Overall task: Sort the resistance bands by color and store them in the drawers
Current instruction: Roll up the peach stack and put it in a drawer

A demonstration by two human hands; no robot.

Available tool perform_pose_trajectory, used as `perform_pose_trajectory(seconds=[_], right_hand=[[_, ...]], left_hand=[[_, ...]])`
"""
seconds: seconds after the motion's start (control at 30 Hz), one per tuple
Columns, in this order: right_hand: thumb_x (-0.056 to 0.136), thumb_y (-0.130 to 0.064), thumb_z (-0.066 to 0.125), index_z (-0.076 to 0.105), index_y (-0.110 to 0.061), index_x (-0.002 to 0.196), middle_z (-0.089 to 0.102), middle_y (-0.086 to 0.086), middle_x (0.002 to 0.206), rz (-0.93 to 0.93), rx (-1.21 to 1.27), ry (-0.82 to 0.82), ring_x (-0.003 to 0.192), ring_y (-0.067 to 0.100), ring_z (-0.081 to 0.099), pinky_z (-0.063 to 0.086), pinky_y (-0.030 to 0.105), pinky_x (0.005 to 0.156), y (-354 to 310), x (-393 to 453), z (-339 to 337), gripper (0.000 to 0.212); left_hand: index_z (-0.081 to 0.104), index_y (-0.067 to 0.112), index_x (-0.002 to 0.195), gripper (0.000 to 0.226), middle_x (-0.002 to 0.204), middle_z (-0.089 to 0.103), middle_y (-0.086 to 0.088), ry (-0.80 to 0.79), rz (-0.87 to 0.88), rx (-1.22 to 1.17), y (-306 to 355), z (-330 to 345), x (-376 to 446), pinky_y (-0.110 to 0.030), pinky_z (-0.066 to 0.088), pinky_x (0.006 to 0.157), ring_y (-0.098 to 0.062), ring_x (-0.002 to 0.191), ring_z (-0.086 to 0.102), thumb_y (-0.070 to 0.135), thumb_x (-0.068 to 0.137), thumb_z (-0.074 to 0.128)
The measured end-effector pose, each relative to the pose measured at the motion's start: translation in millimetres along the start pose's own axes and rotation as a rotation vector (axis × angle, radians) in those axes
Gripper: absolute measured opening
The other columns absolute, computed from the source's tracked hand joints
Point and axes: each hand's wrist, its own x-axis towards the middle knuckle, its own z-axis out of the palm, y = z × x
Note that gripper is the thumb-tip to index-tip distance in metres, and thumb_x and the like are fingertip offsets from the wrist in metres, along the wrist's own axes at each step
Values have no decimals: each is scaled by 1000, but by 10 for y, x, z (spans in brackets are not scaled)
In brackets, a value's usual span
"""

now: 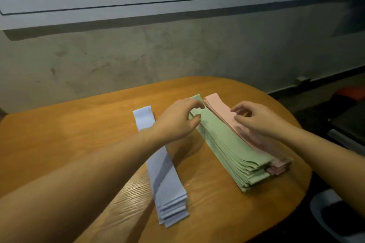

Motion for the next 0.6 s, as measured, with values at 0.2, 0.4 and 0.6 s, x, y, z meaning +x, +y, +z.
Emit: perform_pose_trajectory(seconds=[0.2, 0.4, 0.6], right_hand=[[84, -51, 74, 58, -36, 114, 60, -10, 98, 199, -86, -38, 84, 8, 58, 52, 29, 67, 456, -116, -52, 37], [81, -65, 66, 65, -35, 111, 55, -10, 100, 177, -74, 20, 101, 15, 52, 45, 34, 89, 692, -147, 98, 42], [85, -68, 60, 65, -40, 108, 54, -16, 103, 134, -55, 96, 103, 9, 47, 39, 35, 95, 781, -211, 201, 37]], left_hand=[[60, 24, 128, 31, 129, 64, 3, -110, 10, 87, 144, 136, 747, -32, 48, 95, -16, 119, 57, 27, 98, 56], [46, 22, 140, 45, 143, 54, -3, -264, -66, 160, 190, 293, 1246, -28, 42, 96, -22, 128, 52, 19, 97, 58], [29, 21, 150, 69, 140, 52, -12, -436, -270, 150, 203, 504, 1679, -30, 44, 83, -26, 111, 56, 21, 94, 68]])
